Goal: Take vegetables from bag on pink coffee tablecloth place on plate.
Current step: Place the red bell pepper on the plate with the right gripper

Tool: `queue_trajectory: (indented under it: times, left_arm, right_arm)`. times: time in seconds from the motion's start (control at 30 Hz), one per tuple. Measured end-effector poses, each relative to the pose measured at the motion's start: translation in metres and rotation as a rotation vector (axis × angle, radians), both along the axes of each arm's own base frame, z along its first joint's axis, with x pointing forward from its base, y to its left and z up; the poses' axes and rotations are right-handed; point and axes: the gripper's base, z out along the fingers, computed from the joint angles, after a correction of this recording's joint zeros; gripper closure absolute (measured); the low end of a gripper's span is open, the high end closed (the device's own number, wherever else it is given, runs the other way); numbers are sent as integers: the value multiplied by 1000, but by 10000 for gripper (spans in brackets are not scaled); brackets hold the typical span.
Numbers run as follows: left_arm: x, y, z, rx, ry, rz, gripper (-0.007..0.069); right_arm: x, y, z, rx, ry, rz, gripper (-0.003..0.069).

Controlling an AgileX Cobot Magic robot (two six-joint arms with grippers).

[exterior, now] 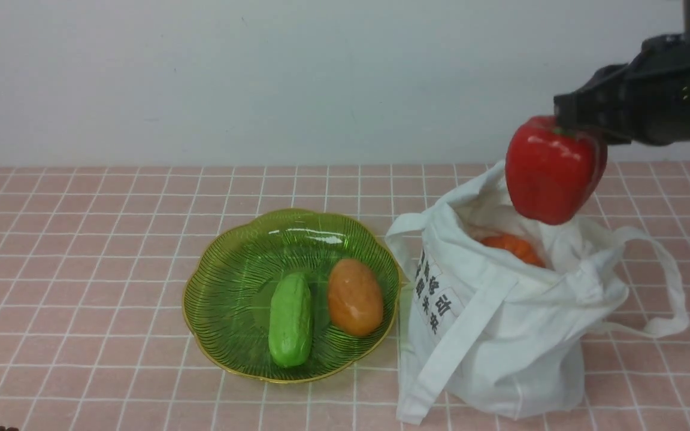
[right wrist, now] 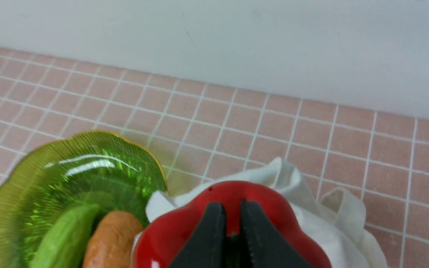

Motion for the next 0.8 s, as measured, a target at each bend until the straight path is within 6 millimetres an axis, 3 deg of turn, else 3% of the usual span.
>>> queue_trajectory:
  times: [0.2, 0.4, 0.53, 0.63, 0.8]
  left_arm:
    - [0, 0, 0, 0, 0, 0, 629]
    - [0, 0, 0, 0, 0, 0, 629]
    - [0, 0, 0, 0, 0, 0, 629]
    - [0, 0, 0, 0, 0, 0, 629]
    - [0, 0, 0, 0, 0, 0, 629]
  right_arm:
    - [-15, 30, 51, 84, -131, 214, 642]
    - [-16, 97, 53, 112, -135, 453, 642]
    - [1, 151, 18, 82, -57, 547, 642]
    - [14, 171, -4, 63, -27, 561, 642]
    - [47, 210, -66, 28, 44, 551, 642]
